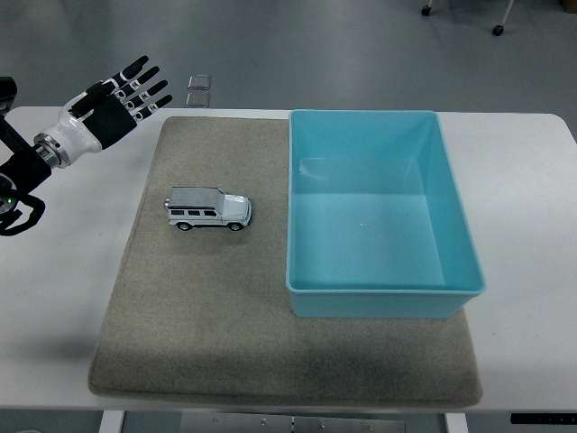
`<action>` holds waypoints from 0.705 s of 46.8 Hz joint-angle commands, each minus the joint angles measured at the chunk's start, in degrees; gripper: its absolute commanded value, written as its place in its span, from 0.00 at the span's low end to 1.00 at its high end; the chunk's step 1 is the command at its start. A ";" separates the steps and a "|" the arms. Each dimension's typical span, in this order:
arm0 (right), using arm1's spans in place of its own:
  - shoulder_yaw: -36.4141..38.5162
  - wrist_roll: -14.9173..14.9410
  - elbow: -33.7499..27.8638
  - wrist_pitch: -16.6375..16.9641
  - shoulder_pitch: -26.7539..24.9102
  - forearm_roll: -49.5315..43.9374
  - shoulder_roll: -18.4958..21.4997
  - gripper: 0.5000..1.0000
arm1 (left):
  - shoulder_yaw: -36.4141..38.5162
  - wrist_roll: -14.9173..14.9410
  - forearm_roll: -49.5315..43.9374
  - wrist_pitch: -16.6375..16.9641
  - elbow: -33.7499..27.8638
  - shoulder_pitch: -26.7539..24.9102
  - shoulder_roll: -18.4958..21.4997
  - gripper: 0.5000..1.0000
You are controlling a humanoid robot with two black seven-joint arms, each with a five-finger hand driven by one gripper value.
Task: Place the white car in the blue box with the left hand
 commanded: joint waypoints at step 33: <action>0.00 0.02 0.00 0.00 0.00 0.00 0.00 0.87 | 0.06 -16.11 50.59 1.51 -4.16 -1.14 4.13 0.99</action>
